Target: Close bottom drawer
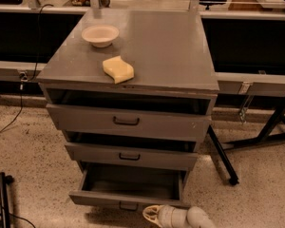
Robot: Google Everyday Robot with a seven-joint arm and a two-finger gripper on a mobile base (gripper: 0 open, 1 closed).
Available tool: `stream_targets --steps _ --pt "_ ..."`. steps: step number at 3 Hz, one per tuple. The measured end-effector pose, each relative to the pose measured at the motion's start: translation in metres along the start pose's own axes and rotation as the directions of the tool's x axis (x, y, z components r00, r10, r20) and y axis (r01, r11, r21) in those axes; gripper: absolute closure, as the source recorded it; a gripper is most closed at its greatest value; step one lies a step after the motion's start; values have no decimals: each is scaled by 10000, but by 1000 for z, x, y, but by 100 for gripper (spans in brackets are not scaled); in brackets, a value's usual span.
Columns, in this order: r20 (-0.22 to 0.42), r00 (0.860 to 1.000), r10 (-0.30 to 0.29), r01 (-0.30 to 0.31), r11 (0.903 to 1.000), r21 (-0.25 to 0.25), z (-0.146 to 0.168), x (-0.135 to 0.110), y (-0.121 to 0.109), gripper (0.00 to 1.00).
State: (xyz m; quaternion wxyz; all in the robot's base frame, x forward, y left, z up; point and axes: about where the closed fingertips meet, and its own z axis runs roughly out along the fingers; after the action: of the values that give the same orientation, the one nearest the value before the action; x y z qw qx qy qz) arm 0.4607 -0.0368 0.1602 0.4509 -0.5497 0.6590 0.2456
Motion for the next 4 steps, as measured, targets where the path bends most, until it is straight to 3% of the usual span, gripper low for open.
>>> stream_targets --steps 1,3,4 --pt "406 9971 -643 627 9972 401 1 -4 -31 100" --pt "241 9967 -773 766 9965 321 8 -4 -36 100" --pt "136 9963 -848 843 9958 349 22 -2 -53 100"
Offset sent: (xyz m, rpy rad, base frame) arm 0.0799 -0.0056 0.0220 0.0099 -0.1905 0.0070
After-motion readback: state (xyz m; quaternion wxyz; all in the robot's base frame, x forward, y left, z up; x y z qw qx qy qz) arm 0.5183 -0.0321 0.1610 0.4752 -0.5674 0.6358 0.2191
